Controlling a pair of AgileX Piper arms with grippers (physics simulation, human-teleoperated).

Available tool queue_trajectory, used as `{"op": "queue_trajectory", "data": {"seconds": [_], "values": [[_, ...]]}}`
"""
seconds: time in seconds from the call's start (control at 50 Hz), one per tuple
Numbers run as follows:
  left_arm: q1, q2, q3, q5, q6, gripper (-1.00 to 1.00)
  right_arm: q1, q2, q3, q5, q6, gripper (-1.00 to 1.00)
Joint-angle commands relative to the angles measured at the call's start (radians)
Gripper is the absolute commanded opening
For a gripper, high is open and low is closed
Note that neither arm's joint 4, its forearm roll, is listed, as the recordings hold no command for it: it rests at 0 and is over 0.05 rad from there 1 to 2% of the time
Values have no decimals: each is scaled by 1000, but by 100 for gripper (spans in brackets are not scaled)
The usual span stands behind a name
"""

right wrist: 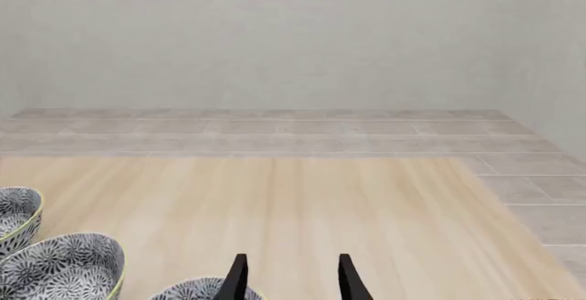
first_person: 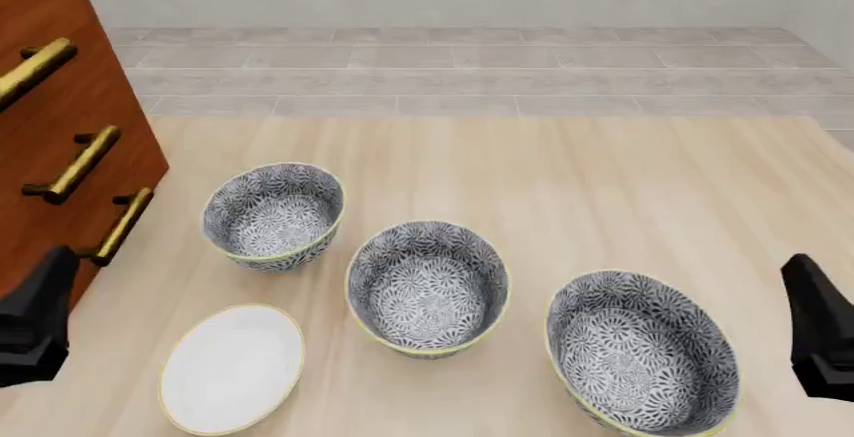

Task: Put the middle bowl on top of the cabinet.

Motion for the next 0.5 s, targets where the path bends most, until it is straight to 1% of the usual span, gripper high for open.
{"op": "queue_trajectory", "data": {"seconds": [0.02,0.06,0.08,0.32,0.36,0.38,0.4,0.44,0.5], "values": [[-26,-136,21,59,26,100,-2,-15,-1,11,16,100],[-29,-132,19,71,-9,100,-1,-13,-1,9,14,100],[-23,-135,18,73,10,100,0,-12,-1,8,17,100],[-39,-131,6,98,9,100,-4,-14,-1,10,33,100],[-40,-70,-1,64,16,100,-4,-9,-2,6,37,100],[-51,-1,-19,35,18,100,-4,-10,-1,6,39,100],[-58,29,-28,20,17,100,-4,-9,0,5,39,100],[-74,100,-44,-20,-1,100,-4,-4,-3,2,43,100],[-78,171,-88,-32,-2,100,-8,-8,-1,5,46,100]]}}
